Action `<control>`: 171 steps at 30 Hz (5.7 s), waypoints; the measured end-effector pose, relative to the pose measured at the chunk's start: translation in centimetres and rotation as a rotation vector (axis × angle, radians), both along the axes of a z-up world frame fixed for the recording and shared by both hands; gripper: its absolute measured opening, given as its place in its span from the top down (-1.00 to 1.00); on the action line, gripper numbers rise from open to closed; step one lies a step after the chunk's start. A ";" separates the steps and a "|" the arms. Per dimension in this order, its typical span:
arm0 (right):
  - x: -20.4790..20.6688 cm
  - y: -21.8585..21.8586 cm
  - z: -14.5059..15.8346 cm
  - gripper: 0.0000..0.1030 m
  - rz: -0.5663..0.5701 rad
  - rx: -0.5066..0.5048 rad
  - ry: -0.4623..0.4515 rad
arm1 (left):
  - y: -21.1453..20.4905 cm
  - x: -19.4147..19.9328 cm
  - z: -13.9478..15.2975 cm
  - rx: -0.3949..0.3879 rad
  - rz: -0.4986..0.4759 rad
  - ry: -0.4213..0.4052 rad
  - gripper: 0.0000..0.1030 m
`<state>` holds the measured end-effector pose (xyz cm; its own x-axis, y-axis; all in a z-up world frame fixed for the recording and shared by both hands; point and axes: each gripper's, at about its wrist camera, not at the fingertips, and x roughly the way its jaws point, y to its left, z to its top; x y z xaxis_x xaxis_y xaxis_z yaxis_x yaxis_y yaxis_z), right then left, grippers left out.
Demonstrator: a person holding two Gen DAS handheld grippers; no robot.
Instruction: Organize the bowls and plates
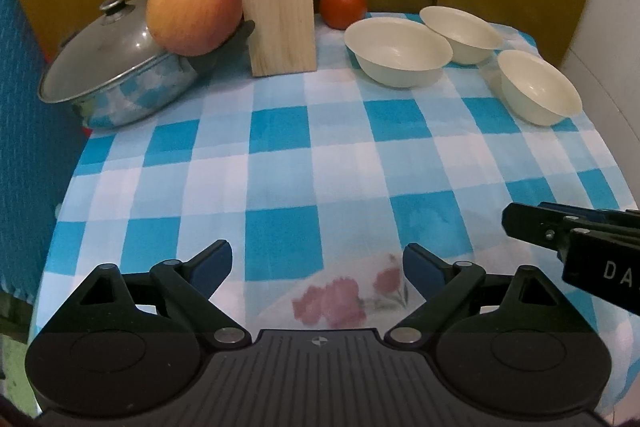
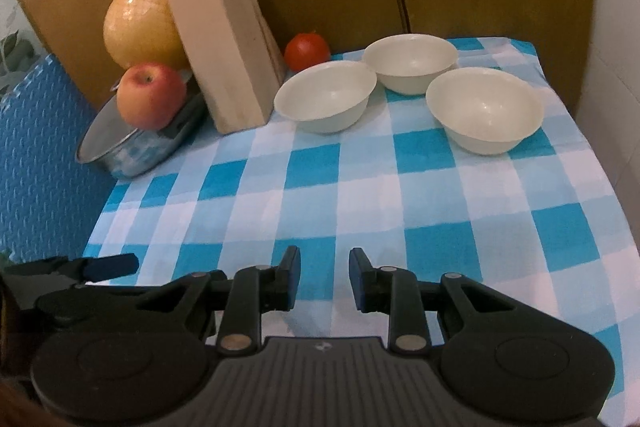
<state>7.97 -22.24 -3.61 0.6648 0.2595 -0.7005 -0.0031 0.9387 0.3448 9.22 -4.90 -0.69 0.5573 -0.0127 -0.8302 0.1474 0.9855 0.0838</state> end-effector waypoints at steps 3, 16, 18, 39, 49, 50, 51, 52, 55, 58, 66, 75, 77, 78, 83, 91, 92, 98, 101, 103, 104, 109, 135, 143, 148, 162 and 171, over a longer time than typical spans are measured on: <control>1.2 -0.4 0.1 0.42 -0.019 -0.013 -0.009 | 0.0 1.1 0.1 -0.004 0.009 0.002 -0.86; 9.2 -2.0 0.1 0.39 -0.142 0.000 -0.024 | -0.3 8.7 0.1 -0.048 0.101 0.021 -0.89; 10.3 -2.3 -0.3 0.39 -0.159 0.017 -0.007 | -0.2 10.1 -0.1 -0.062 0.127 0.033 -0.89; 17.7 -3.2 -3.5 0.40 -0.233 0.115 0.023 | -2.0 18.8 -3.2 -0.186 0.179 0.057 -0.69; 17.6 -2.6 -3.6 0.77 -0.164 0.173 0.058 | -2.6 18.9 -3.6 -0.212 0.132 0.089 -0.10; 17.4 -2.5 -3.5 0.80 -0.155 0.178 0.060 | -2.6 18.7 -3.5 -0.210 0.126 0.091 -0.06; 17.3 -2.5 -3.4 0.81 -0.150 0.181 0.061 | -2.6 18.5 -3.5 -0.208 0.121 0.092 -0.01; 17.0 -2.4 -3.2 0.81 -0.144 0.184 0.061 | -2.7 18.3 -3.3 -0.207 0.118 0.093 0.02; 16.2 -2.0 -2.7 0.83 -0.122 0.162 0.059 | -2.6 17.3 -2.7 -0.192 0.105 0.088 0.05; 15.2 -1.7 -2.6 0.84 -0.107 0.142 0.071 | -2.6 16.3 -2.5 -0.168 0.084 0.081 0.05; 12.1 -2.2 -1.7 0.83 -0.090 0.163 0.095 | -2.7 13.7 -1.3 -0.141 0.051 0.085 0.04; 9.2 -2.8 -2.4 0.83 -0.099 0.162 0.151 | -3.7 10.9 -1.3 -0.115 0.009 0.113 0.04; 8.7 -2.9 -2.5 0.83 -0.101 0.164 0.157 | -3.8 10.3 -1.6 -0.108 0.008 0.122 0.04; 8.5 -2.9 -2.5 0.82 -0.103 0.167 0.158 | -3.8 9.8 -1.5 -0.106 0.007 0.123 0.04; 8.0 -3.2 -2.9 0.81 -0.107 0.176 0.179 | -4.2 9.0 -1.7 -0.084 -0.002 0.122 0.04; 7.6 -3.9 -2.9 0.80 -0.133 0.161 0.168 | -4.4 9.0 -1.7 -0.071 -0.016 0.119 -0.16; 7.6 -4.0 -2.8 0.77 -0.135 0.153 0.162 | -4.3 9.0 -1.7 -0.068 -0.016 0.115 -0.20; 7.0 -4.9 -2.4 0.65 -0.149 0.124 0.143 | -3.8 9.4 -1.0 -0.057 -0.011 0.085 -0.42; 6.4 -5.3 -1.7 0.65 -0.146 0.130 0.126 | -3.4 9.7 -0.6 -0.070 -0.007 0.078 -0.43; 6.2 -5.4 -1.1 0.65 -0.144 0.131 0.110 | -3.2 9.8 -0.3 -0.076 -0.003 0.073 -0.44; 6.0 -5.4 -0.9 0.65 -0.142 0.127 0.103 | -3.2 9.8 -0.2 -0.080 -0.002 0.070 -0.45; 5.3 -6.5 1.0 0.65 -0.170 0.111 0.037 | -3.2 9.8 0.3 -0.087 -0.002 0.055 -0.45; 6.4 -16.9 -1.6 0.54 -0.444 0.138 0.022 | -13.4 11.2 1.3 -0.219 -0.157 0.016 -0.60; 7.3 -17.6 -3.2 0.54 -0.460 0.154 0.050 | -14.9 12.3 0.1 -0.236 -0.163 0.039 -0.60; 7.9 -17.8 -4.2 0.54 -0.468 0.158 0.072 | -15.7 12.6 -0.5 -0.214 -0.179 0.044 -0.60; 9.0 -17.7 -5.9 0.57 -0.438 0.231 0.124 | -16.9 13.5 -2.6 -0.174 -0.197 0.097 0.00; 9.0 -17.4 -5.8 0.68 -0.414 0.229 0.127 | -17.0 13.5 -2.8 -0.180 -0.214 0.103 0.22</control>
